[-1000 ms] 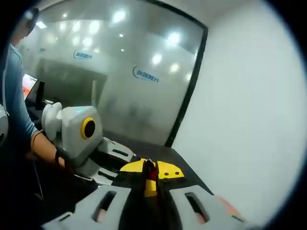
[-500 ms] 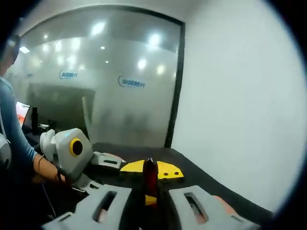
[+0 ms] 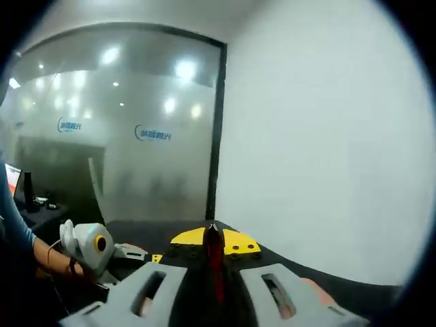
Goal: Pick up pens and glue sticks and place them into the holder.
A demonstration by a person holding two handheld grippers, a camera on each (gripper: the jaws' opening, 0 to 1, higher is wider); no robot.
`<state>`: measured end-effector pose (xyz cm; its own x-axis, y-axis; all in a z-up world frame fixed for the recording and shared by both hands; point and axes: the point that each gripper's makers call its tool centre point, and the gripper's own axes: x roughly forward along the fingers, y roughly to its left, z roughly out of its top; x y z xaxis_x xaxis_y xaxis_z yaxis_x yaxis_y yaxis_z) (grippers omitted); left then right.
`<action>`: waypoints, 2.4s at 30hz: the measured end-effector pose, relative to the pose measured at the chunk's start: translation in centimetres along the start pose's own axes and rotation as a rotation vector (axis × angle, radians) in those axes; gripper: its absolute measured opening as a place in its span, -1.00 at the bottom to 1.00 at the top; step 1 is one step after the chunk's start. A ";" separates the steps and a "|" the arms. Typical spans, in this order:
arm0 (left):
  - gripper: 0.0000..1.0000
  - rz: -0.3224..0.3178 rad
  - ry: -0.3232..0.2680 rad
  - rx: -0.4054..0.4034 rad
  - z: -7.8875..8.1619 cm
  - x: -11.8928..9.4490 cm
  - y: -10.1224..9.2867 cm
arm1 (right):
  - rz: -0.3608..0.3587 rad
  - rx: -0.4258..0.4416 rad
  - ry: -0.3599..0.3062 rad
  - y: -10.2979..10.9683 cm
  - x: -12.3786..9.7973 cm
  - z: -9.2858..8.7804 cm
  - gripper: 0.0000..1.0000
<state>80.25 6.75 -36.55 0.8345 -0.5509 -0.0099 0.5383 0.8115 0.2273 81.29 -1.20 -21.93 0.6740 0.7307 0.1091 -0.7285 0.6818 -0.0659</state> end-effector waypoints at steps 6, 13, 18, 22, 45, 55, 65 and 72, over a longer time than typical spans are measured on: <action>0.54 -0.066 -0.016 -0.119 -1.9 -0.1 -0.4 | -0.068 -0.013 0.010 -1.7 -0.3 -0.5 -0.91; 0.71 -0.119 0.004 -0.132 -4.2 -0.4 -1.1 | -0.136 -0.028 0.012 -3.1 -0.2 -0.9 -0.91; 0.84 -0.151 0.014 -0.198 -5.7 -0.5 -1.5 | -0.165 -0.047 0.013 -3.9 0.1 -1.6 -0.91; 0.90 -0.148 0.031 -0.232 -7.2 -0.3 -1.3 | -0.171 -0.049 0.015 -4.3 0.4 -2.3 -0.91; 0.85 -0.162 0.024 -0.217 -7.2 -0.6 -1.6 | -0.141 0.100 0.070 -6.8 1.6 -7.6 -0.91; 0.81 -0.154 0.030 -0.210 -7.4 -0.7 -1.7 | -0.128 0.145 0.161 -7.1 2.1 -10.5 -0.91; 0.79 -0.161 0.038 -0.190 -7.5 -0.7 -2.1 | -0.069 0.123 0.230 -5.9 2.3 -12.0 -0.90; 0.78 -0.165 0.050 -0.158 -7.7 -0.6 -2.2 | -0.062 0.117 0.272 -6.0 2.0 -12.8 -0.90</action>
<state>79.45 6.77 -44.54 0.7363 -0.6715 -0.0839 0.6764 0.7337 0.0637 88.58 -3.37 -33.99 0.7141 0.6813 -0.1610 -0.6837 0.7282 0.0489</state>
